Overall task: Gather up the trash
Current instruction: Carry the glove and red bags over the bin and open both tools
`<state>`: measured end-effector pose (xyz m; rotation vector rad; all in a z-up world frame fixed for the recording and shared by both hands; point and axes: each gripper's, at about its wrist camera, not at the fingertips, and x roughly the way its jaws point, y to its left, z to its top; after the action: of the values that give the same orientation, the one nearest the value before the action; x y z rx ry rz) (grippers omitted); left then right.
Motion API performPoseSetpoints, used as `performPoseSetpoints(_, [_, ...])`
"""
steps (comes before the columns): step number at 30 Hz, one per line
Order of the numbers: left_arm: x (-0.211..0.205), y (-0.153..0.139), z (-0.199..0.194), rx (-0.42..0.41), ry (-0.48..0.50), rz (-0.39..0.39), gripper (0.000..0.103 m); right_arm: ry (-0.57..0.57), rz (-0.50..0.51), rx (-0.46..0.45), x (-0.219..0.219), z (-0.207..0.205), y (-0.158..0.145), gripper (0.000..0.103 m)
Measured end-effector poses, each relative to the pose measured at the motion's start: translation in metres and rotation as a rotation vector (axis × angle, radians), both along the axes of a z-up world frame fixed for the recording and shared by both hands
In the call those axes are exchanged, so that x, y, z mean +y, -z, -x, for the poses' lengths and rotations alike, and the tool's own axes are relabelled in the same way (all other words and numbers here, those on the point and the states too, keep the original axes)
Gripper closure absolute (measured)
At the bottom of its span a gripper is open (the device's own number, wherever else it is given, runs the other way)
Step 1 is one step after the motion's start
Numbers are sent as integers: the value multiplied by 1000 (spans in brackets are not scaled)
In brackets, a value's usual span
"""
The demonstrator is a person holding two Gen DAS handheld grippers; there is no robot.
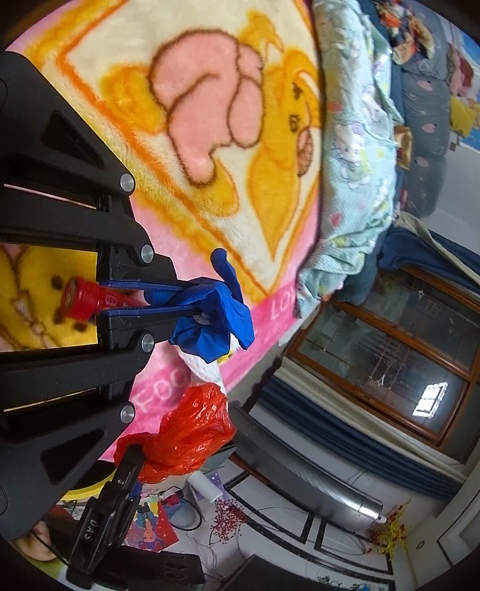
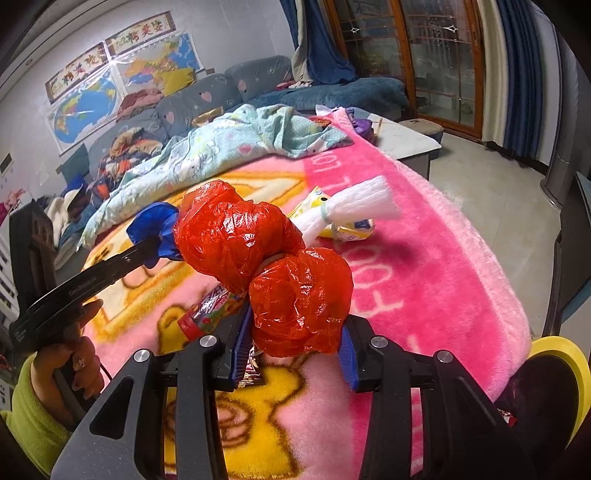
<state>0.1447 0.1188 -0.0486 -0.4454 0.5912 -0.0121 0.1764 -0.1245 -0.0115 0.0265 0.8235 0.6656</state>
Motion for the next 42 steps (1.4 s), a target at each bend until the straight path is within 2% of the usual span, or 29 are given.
performPoseSetpoints(17, [-34, -28, 18, -74, 70, -46, 100, 65, -40, -35, -36, 12, -20, 65])
performPoseSetpoints(42, [-95, -41, 24, -110, 220, -75, 100, 197, -72, -43, -100, 23, -26, 65])
